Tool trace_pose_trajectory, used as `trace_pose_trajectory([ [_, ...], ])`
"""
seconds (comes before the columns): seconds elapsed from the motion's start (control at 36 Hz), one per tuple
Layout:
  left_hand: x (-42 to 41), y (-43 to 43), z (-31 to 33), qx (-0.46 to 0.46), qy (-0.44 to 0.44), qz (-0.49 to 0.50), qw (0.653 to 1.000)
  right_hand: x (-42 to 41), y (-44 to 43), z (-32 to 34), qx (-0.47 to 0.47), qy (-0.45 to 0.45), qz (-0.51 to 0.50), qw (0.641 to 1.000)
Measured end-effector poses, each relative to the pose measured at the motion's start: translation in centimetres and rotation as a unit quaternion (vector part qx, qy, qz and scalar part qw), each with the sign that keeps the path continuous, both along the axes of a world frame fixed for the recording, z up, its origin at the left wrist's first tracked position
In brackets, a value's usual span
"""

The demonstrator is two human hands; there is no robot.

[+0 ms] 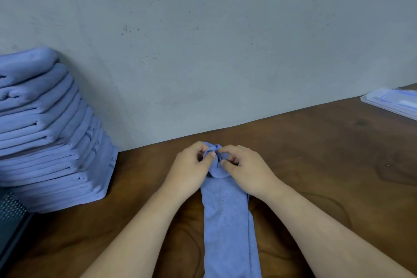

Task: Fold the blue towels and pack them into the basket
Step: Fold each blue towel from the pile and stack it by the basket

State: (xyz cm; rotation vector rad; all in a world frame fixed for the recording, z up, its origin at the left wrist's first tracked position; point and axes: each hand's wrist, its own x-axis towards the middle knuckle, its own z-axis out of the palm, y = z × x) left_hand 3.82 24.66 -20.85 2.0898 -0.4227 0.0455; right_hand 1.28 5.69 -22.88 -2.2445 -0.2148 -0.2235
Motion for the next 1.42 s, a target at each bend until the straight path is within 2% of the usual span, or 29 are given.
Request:
trace_pose_trajectory([
  [0.08,0.4,0.8,0.7,-0.051,0.044,-0.045,0.997,0.2,0.2,0.1,0.045,0.016,-0.043,0.998],
  [0.22,1.0,2.1,1.4,-0.085,0.088,-0.064,0.990,0.4,0.7,-0.2,-0.019,0.007,-0.086,0.996],
  [0.25,1.5,2.6,1.3,-0.080,0.092,-0.055,0.991,0.5,0.5,-0.1,0.010,0.014,-0.087,0.996],
  [0.31,2.5,3.9,1.2,-0.062,0.091,-0.010,0.994,0.9,-0.2,0.2,0.134,0.032,-0.109,0.984],
  [0.39,4.0,6.5,0.7,0.015,0.052,0.088,0.995,1.6,-1.8,0.8,0.302,0.042,-0.188,0.934],
  [0.47,5.2,9.1,0.1,0.091,-0.009,0.192,0.977,1.9,-3.1,1.0,0.374,0.084,-0.226,0.896],
  [0.53,5.3,9.4,0.0,0.129,-0.045,0.236,0.962,2.0,-3.3,1.1,0.388,0.091,-0.226,0.889],
  [0.61,4.5,7.7,0.5,0.211,-0.109,0.229,0.944,2.2,-3.2,0.5,0.353,0.087,-0.213,0.907],
  [0.67,3.4,6.2,1.4,0.245,-0.138,0.169,0.945,2.4,-3.3,-0.2,0.293,0.081,-0.186,0.934],
  [0.69,2.8,5.4,2.0,0.236,-0.119,0.116,0.958,2.3,-3.3,-0.3,0.249,0.075,-0.169,0.951],
  [0.75,1.4,4.1,3.0,0.205,-0.024,-0.011,0.978,1.9,-3.2,-0.2,0.177,0.069,-0.140,0.972],
  [0.81,-0.4,2.9,3.5,0.205,0.056,-0.116,0.970,1.5,-3.1,-0.2,0.128,0.059,-0.124,0.982],
  [0.89,-2.2,1.8,3.2,0.243,0.069,-0.209,0.945,1.0,-2.8,-0.5,0.020,0.029,-0.105,0.994],
  [0.94,-2.6,1.6,2.9,0.264,0.052,-0.241,0.932,1.2,-2.8,-0.7,-0.003,0.015,-0.097,0.995],
  [1.03,-2.7,1.6,3.1,0.277,0.028,-0.258,0.925,1.8,-2.9,-1.1,0.008,-0.006,-0.107,0.994],
  [1.08,-2.7,2.2,3.2,0.265,0.013,-0.248,0.932,2.4,-2.8,-1.5,-0.010,-0.019,-0.123,0.992],
  [1.28,-4.5,10.4,4.8,0.175,-0.042,-0.198,0.964,5.3,-3.7,-1.1,-0.180,-0.041,-0.151,0.971],
  [1.36,-5.0,15.6,4.4,0.239,-0.055,-0.135,0.960,6.1,-4.1,-0.3,-0.240,-0.024,-0.150,0.959],
  [1.42,-5.2,18.0,3.5,0.297,-0.062,-0.113,0.946,5.6,-3.8,-0.2,-0.229,-0.027,-0.146,0.962],
])
